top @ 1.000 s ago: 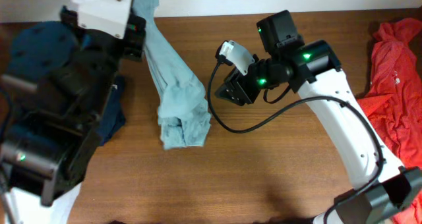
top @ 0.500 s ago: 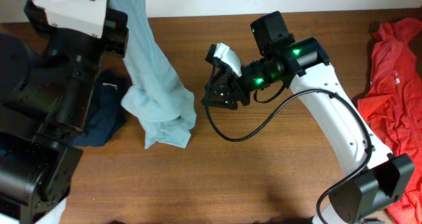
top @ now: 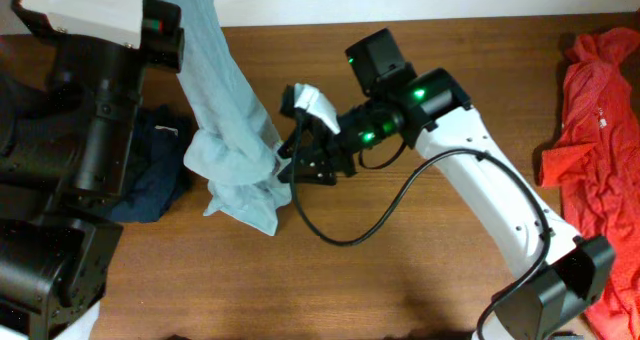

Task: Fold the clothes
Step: 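Grasp the hanging shirt's other corner with the right gripper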

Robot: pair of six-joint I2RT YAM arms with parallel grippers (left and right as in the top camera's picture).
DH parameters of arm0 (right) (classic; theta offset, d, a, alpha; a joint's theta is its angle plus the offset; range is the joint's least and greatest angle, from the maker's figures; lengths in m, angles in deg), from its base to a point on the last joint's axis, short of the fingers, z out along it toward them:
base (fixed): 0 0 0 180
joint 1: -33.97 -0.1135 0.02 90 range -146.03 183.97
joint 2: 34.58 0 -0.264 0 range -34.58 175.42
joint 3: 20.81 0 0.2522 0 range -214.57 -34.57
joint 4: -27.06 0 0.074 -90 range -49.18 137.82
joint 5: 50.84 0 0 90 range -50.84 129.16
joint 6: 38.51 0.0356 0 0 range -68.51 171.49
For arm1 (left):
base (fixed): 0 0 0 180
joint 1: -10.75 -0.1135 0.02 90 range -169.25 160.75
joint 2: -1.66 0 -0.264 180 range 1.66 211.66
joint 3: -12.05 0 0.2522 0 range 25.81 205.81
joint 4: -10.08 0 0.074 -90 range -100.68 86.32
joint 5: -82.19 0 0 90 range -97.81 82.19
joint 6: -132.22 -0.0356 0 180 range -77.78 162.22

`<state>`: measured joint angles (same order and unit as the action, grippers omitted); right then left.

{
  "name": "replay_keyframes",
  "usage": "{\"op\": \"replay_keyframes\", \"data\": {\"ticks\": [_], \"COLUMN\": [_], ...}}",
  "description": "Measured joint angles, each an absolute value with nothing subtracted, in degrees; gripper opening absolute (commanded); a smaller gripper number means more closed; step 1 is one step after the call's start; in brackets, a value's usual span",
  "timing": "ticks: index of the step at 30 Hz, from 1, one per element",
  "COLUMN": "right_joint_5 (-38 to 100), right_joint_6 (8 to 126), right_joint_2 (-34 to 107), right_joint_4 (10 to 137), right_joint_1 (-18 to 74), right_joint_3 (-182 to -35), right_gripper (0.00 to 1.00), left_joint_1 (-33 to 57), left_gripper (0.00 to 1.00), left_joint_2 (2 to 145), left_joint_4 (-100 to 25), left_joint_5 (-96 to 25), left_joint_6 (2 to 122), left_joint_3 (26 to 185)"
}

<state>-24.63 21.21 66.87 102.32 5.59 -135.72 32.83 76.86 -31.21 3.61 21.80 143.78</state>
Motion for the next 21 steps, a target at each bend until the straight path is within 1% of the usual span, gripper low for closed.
{"op": "replay_keyframes", "data": {"ticks": [8, 21], "right_joint_5": [-24.41, -28.87], "right_joint_6": [21.01, 21.03], "right_joint_2": [67.33, 71.68], "right_joint_4": [100.02, 97.48], "right_joint_1": [4.83, 4.78], "right_joint_3": [-135.72, -135.72], "right_gripper": [0.58, 0.59], "left_joint_1": [32.83, 32.83], "left_gripper": [0.0, 0.0], "left_joint_2": [76.86, 76.78], "left_joint_4": [-31.02, -30.75], "left_joint_5": [3.61, 3.61], "left_joint_6": [21.8, 21.8], "left_joint_3": [144.44, 145.66]}}
